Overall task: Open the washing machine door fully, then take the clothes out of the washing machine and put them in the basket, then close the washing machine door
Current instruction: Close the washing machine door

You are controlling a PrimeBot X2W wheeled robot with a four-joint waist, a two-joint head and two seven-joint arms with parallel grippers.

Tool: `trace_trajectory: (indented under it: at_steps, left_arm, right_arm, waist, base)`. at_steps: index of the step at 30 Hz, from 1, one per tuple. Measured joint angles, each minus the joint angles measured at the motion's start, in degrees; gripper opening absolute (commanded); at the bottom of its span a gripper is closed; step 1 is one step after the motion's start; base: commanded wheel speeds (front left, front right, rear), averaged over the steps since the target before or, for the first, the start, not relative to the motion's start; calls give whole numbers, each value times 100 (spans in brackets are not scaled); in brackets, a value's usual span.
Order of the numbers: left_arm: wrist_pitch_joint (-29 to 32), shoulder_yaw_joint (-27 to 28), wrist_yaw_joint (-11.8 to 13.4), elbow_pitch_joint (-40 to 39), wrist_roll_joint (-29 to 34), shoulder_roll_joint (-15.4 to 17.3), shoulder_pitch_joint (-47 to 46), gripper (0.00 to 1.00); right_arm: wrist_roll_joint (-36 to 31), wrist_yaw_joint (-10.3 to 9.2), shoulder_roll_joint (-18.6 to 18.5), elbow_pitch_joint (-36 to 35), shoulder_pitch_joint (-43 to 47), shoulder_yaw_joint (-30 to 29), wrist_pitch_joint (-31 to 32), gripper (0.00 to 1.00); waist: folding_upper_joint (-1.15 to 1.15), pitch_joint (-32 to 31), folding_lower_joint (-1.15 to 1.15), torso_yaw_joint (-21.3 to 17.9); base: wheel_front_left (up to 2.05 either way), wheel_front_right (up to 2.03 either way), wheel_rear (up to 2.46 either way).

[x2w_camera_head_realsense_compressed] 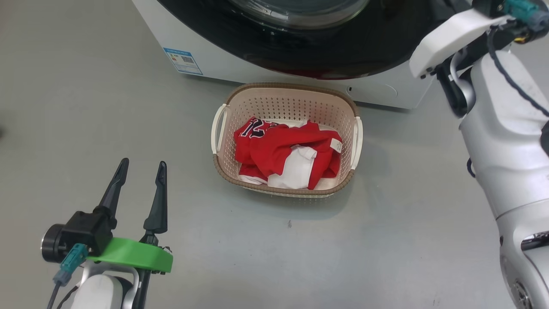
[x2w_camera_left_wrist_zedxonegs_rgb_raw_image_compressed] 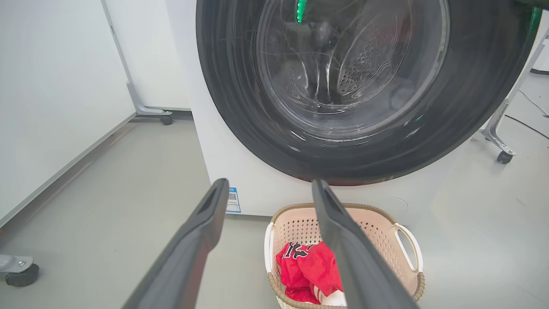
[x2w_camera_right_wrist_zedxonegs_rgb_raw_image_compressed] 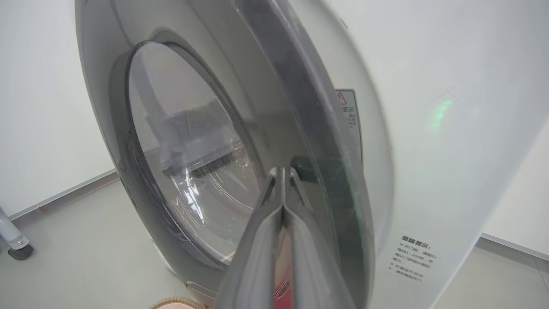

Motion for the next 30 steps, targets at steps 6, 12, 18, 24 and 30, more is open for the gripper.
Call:
trace_trajectory:
  at_steps: [6, 12, 18, 24, 30]
  left_arm:
    - [-49, -90, -10, 51, 0, -38, -142, 100]
    - [-57, -143, -58, 152, 0, -85, -242, 100]
    - [-107, -185, -60, 211, -8, -125, -326, 100]
    - [-108, -186, -103, 302, -15, -138, -336, 100]
    - [-152, -186, -103, 339, -15, -145, -371, 100]
  right_arm:
    - [-4, -2, -149, 188, -487, -65, -42, 0]
    - [-23, -8, -332, 378, -743, -110, -93, 0]
    - [-23, -69, -444, 576, -900, -212, -120, 0]
    - [-9, -122, -432, 730, -998, -308, -191, 0]
    - [-3, -160, -410, 831, -1041, -352, -199, 0]
  waist:
    - [0, 152, 0, 95]
    - [0, 269, 0, 229]
    - [0, 337, 0, 368]
    - [0, 395, 0, 449]
    - [0, 406, 0, 469]
  base:
    - [0, 0, 0]
    - [0, 0, 0]
    - [0, 0, 0]
    - [0, 0, 0]
    - [0, 0, 0]
